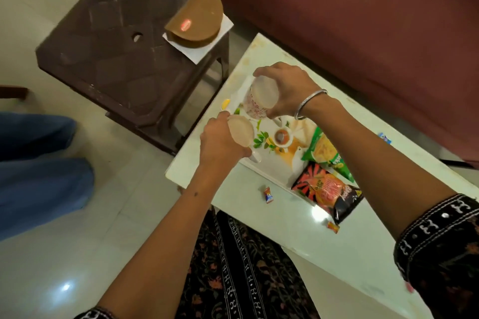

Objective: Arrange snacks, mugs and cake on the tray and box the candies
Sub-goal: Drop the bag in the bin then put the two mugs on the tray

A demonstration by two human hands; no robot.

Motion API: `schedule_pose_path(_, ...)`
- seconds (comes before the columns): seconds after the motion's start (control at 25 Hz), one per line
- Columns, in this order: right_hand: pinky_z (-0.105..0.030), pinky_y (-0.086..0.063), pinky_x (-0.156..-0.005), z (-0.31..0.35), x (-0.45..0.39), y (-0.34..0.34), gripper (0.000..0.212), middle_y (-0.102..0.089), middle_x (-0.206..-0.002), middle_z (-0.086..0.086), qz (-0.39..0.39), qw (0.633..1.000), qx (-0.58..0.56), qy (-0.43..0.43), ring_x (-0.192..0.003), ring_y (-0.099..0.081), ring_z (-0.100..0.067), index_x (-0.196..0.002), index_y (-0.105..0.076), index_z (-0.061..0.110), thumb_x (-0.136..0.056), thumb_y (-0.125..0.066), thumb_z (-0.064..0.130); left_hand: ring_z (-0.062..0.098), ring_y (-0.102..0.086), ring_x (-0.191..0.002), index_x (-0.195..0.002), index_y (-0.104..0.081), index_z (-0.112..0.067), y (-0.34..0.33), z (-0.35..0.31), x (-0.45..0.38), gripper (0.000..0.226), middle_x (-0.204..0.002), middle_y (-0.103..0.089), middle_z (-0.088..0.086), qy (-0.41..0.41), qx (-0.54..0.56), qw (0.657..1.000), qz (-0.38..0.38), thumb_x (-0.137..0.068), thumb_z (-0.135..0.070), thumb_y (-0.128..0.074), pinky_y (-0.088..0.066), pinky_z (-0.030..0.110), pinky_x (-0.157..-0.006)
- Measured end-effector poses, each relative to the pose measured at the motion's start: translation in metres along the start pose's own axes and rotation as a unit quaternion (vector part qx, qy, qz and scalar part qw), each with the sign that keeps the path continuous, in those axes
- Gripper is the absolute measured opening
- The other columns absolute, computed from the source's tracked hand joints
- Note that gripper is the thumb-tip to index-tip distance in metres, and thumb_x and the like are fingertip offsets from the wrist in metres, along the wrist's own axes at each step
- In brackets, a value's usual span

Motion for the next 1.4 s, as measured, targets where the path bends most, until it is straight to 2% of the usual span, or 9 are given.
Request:
schedule_pose_path(0.16, -0.04, -0.047, -0.089, -0.052, 0.027, -0.03, 0.088, -0.054, -0.121, -0.009, 0.014, 1.0, 0.003, -0.015, -0.108, -0.053, -0.032, -0.129, -0.044, 0.028, -0.051, -0.084, 0.027, 0.027, -0.055, -0.105, -0.124, -0.043, -0.014, -0.061, -0.017, 0.011, 0.089, -0.115, -0.055, 0.011, -0.026, 0.008, 0.999, 0.018, -0.048, -0.025, -0.086, -0.042, 0.031, -0.079)
schedule_pose_path(0.28, -0.042, -0.048, -0.09, -0.079, 0.036, -0.05, 0.087, -0.054, -0.123, -0.01, 0.021, 1.0, 0.005, -0.015, -0.109, -0.054, -0.034, -0.13, -0.044, 0.027, -0.052, -0.084, 0.026, 0.027, -0.054, -0.106, -0.126, -0.041, -0.015, -0.097, -0.023, 0.011, 0.09, -0.117, -0.053, 0.01, -0.015, 0.013, 0.999, 0.027, -0.049, -0.024, -0.087, -0.045, 0.036, -0.087)
schedule_pose_path(0.52, -0.04, -0.045, -0.091, -0.108, 0.037, -0.08, 0.086, -0.053, -0.127, -0.01, 0.03, 0.999, -0.008, 0.002, -0.112, -0.053, -0.034, -0.13, -0.045, 0.026, -0.053, -0.082, 0.024, 0.033, -0.05, -0.111, -0.129, -0.037, -0.016, -0.149, -0.025, 0.006, 0.092, -0.125, -0.048, 0.011, 0.003, 0.007, 0.999, 0.033, -0.052, -0.022, -0.086, -0.044, 0.039, -0.09)
schedule_pose_path(0.72, -0.039, -0.045, -0.09, -0.12, 0.033, -0.094, 0.088, -0.053, -0.127, -0.009, 0.03, 0.999, 0.006, 0.012, -0.112, -0.053, -0.033, -0.131, -0.044, 0.026, -0.052, -0.083, 0.02, 0.032, -0.05, -0.114, -0.133, -0.034, -0.016, -0.167, -0.023, 0.009, 0.097, -0.129, -0.047, 0.011, 0.016, 0.008, 1.0, 0.025, -0.052, -0.021, -0.087, -0.044, 0.041, -0.093)
schedule_pose_path(1.4, -0.039, -0.047, -0.088, -0.131, 0.027, -0.123, 0.093, -0.049, -0.132, -0.003, 0.051, 0.997, 0.017, 0.048, -0.114, -0.052, -0.033, -0.13, -0.043, 0.028, -0.049, -0.084, 0.011, 0.03, -0.051, -0.114, -0.133, -0.033, -0.014, -0.184, -0.018, 0.009, 0.093, -0.13, -0.046, 0.01, 0.004, 0.012, 1.0, -0.005, -0.056, -0.02, -0.085, -0.046, 0.04, -0.093)
Point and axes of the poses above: each hand's wrist, its own x-axis away from the middle knuckle, its own y-axis out of the back of the hand, z = x × y, the point moved 9 cm from there along -x, towards the middle knuckle
